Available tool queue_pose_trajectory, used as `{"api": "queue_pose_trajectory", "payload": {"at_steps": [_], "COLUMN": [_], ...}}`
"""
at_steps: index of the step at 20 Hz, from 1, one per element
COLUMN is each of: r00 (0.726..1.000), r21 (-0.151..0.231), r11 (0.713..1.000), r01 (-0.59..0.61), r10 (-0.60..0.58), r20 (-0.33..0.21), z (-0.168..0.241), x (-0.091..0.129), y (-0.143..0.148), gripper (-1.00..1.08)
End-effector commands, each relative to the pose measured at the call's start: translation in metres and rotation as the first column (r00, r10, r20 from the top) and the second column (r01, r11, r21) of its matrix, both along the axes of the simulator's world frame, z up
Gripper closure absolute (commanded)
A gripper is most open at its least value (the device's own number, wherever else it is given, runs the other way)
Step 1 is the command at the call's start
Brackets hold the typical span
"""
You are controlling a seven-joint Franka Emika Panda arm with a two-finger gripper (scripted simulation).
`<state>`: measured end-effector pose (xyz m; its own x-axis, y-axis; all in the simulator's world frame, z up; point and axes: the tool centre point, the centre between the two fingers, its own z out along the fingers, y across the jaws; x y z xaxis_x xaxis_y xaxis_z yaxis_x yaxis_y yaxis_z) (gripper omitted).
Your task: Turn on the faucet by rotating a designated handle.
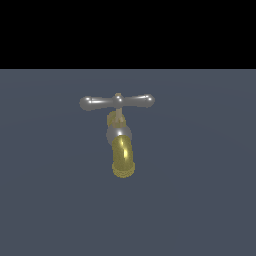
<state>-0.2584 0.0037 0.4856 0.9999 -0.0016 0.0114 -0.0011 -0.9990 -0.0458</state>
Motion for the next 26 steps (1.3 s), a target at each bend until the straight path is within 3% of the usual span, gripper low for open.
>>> {"api": "queue_pose_trajectory", "payload": {"at_steps": [1, 16, 26], "r00": [1.0, 0.991, 0.936], "r21": [0.0, -0.003, -0.01], "r11": [1.0, 0.991, 0.936], "r01": [0.0, -0.134, -0.351], "r10": [0.0, 0.134, 0.351], "r20": [0.0, 0.002, 0.004], "z": [0.0, -0.023, -0.061], "x": [0.0, 0.006, 0.021], "y": [0.0, -0.016, -0.042], "gripper": [1.08, 1.08, 1.08]}}
